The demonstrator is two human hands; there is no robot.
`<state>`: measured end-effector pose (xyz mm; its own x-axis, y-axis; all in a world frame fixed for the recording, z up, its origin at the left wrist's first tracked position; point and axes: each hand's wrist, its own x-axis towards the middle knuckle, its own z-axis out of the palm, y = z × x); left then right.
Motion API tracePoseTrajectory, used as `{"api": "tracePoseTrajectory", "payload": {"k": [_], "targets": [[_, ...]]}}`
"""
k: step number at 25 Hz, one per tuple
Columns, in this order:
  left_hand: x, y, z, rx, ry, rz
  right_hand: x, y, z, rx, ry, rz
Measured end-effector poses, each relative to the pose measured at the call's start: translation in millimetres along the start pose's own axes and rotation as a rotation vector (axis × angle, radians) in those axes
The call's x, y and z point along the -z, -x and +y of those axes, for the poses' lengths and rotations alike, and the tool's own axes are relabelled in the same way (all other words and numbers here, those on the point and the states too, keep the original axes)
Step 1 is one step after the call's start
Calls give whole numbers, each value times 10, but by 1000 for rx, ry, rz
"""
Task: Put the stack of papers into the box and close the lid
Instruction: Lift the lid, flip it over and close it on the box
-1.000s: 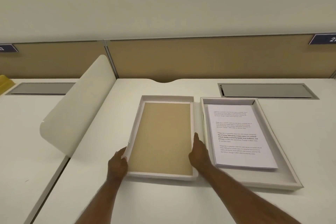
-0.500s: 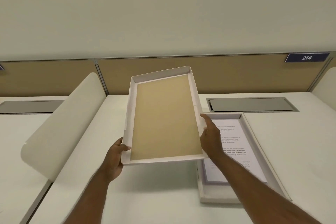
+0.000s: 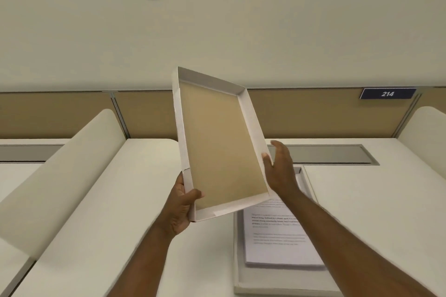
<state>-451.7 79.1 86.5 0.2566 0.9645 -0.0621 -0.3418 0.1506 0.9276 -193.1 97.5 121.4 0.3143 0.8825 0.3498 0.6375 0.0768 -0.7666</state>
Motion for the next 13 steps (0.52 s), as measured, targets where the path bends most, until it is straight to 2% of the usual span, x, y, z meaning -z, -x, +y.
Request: {"api": "tracePoseTrajectory", "payload": {"k": [4, 6, 9, 10, 11, 13], "targets": [[-673, -70, -97, -189, -54, 79, 46, 12, -563, 134, -43, -256], [-988, -81, -175, -243, -130, 70, 43, 49, -755, 168, 0, -311], [-1277, -63, -337, -319, -320, 118, 52, 121, -902, 194, -25, -210], [-1279, -61, -424, -398, -444, 101, 74, 134, -909, 185, -48, -140], [-1257, -58, -468, -428, -466, 76, 113, 134, -895, 163, -76, -71], [-1313, -5, -467, -416, -615, -52, 251, 95, -835, 102, -145, 26]]}}
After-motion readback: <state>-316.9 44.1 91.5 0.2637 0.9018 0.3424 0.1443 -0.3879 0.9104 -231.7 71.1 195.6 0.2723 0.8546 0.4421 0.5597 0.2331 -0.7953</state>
